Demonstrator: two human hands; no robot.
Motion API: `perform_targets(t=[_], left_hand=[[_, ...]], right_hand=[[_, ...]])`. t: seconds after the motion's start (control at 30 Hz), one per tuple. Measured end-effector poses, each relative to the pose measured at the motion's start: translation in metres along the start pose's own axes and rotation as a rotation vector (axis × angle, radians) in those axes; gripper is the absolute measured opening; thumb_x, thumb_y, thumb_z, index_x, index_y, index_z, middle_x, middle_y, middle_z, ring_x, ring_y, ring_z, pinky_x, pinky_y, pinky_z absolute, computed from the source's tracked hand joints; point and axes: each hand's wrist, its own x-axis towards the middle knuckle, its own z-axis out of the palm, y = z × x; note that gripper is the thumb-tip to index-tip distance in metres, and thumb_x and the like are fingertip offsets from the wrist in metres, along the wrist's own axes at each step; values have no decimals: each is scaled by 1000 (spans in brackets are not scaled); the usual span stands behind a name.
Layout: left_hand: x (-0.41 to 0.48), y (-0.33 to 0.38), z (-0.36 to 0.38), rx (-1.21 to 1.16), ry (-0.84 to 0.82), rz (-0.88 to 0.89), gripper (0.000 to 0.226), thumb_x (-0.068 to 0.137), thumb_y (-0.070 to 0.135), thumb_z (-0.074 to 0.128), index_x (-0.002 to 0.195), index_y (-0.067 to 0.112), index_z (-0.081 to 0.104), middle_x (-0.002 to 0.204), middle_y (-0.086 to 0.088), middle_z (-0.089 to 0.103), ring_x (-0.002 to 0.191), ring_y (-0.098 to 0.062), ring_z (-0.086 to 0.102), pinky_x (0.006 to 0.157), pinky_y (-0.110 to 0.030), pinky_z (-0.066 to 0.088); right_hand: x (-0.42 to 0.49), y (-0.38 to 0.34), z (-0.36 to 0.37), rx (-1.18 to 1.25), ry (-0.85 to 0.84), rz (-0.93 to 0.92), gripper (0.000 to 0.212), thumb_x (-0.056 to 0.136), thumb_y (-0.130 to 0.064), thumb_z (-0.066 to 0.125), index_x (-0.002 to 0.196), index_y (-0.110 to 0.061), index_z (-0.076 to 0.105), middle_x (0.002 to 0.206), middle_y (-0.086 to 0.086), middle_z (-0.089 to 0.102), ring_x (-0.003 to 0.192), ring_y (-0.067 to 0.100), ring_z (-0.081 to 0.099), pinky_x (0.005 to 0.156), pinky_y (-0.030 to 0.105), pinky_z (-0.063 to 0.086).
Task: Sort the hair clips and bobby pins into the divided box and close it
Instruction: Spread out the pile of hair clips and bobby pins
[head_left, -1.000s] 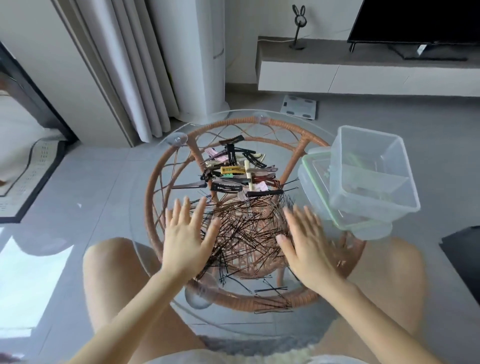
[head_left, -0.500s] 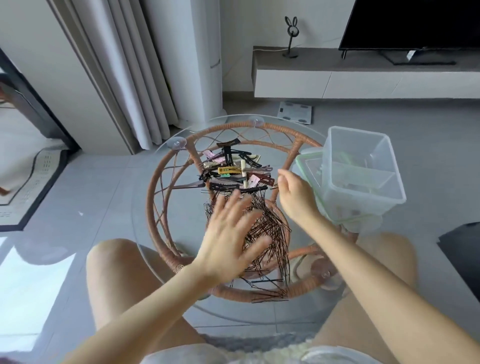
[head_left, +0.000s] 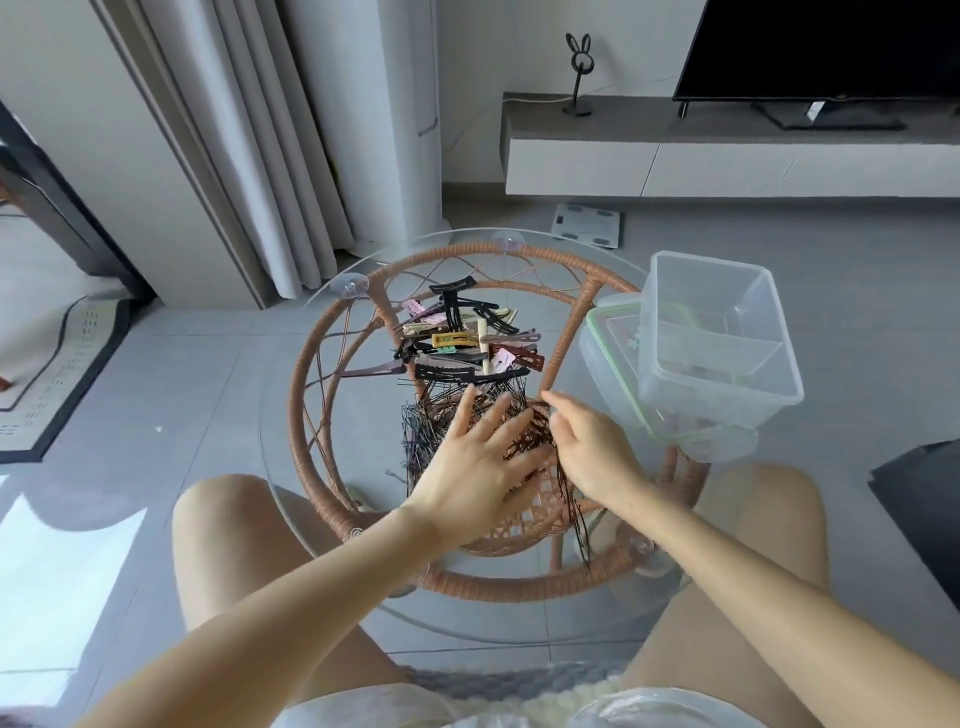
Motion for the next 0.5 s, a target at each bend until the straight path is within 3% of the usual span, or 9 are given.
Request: perform_targets(t=[0.07, 0.13, 0.23, 0.33, 0.4, 0.5], left_hand=[[4, -8, 1, -15, 20, -52, 34, 90, 44, 42, 116, 29, 58, 128, -9, 60, 125, -36, 49, 106, -64, 28], [7, -12, 2, -52, 73, -94, 34, 90, 42, 43, 110, 23, 63, 123, -9, 63, 121, -34, 53, 108, -60, 28], [8, -11, 2, -203, 213, -124, 28, 88, 35, 47, 100, 19, 67, 114, -4, 66, 115, -24, 57, 113, -49, 27], [7, -16, -1, -403, 337, -179, 20, 87, 23, 53, 92, 14, 70, 105, -2, 68, 104, -21, 61, 104, -44, 39], [7, -24, -5, -486, 405, -252, 18, 86, 18, 54, 88, 11, 71, 100, -3, 69, 97, -21, 61, 96, -41, 44], [6, -40, -14, -523, 466, -386, 23, 87, 21, 50, 86, 10, 70, 96, -2, 70, 92, -17, 62, 91, -33, 47]], right_hand=[[-13, -7, 10, 147, 32, 8, 40, 98, -16, 31, 137, -13, 39, 142, 6, 46, 115, 5, 50, 111, 36, 31], [-23, -12, 24, 325, 104, 40, 38, 98, -15, 33, 135, -14, 43, 141, 2, 47, 122, 6, 46, 111, 34, 32], [-31, -23, 43, 552, 224, 54, 35, 98, -15, 34, 130, -17, 48, 132, -6, 51, 116, -9, 44, 103, 14, 33], [-22, -37, 50, 696, 314, 55, 31, 98, -14, 36, 122, -12, 55, 119, -10, 56, 103, -20, 47, 88, 0, 34], [-12, -45, 52, 789, 393, 75, 30, 96, -20, 39, 117, -11, 58, 114, -8, 59, 101, -16, 50, 84, -1, 35], [3, -50, 45, 965, 559, 131, 32, 87, -28, 41, 103, -7, 59, 104, 1, 63, 98, 4, 58, 84, 8, 41]])
